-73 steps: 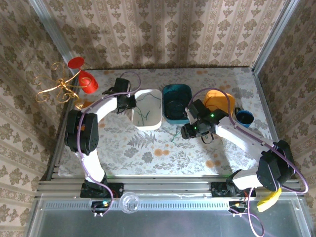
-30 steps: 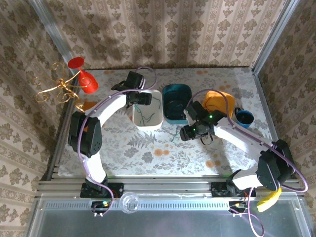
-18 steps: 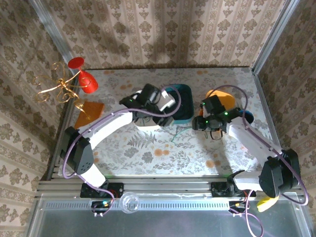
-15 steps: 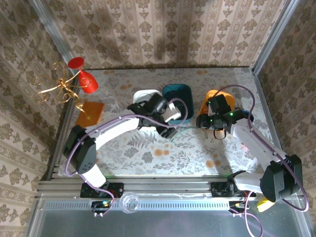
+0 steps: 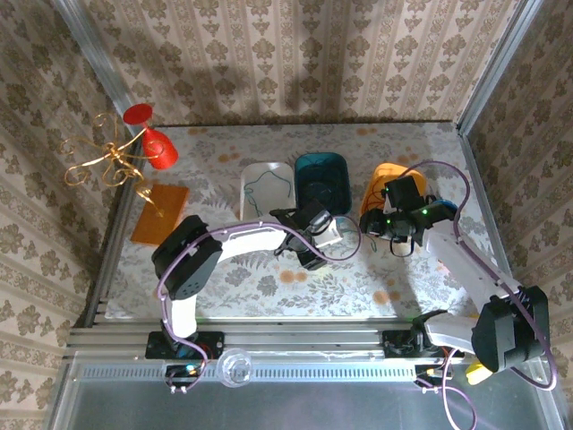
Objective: Untangle the cables
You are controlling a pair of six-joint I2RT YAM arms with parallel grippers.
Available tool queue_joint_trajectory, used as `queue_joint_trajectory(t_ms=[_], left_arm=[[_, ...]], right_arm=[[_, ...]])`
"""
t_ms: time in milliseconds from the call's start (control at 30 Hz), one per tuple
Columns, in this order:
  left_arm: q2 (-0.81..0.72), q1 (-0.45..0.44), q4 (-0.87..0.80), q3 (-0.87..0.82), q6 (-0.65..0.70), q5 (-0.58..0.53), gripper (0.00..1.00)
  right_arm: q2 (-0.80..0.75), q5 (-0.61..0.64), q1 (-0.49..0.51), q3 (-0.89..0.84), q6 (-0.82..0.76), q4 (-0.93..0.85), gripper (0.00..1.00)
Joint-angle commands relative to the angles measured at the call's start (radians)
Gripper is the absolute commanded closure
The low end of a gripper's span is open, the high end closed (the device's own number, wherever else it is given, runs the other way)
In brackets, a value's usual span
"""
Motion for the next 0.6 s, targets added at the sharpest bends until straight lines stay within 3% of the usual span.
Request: queue_joint_trajectory(t_ms=[0,133,300,367,567], left_arm=[[0.02,-0.013,-0.017,0.002,0.063,-0.066,0.44],[0.03,-0.041,-0.031,-0.006,0.096,-0.083,0.59],[0.029,-0.069,-0.049,0.014,0.106,-0.091,0.96],[0.014,-0.08,-0.049,0.013,0.115,-0.105,1.0],[-0.15,-0.097,0.056,-0.099,0.133,-0.132,1.0]], right_arm=[[-0.028,-0.014,-0.003,-0.025,0.025,0.013,0.46],[-0.041,-0.012,-0.005,-0.05,0.044,0.037,0.46],[-0.048,-0.02,-0.005,-0.075,0.069,0.063,0.47],[-0.049,-0.014,-0.004,-0.079,0.076,0.067,0.47],[-0.064,0.029,-0.004,-0.096,0.116,0.086,0.47]])
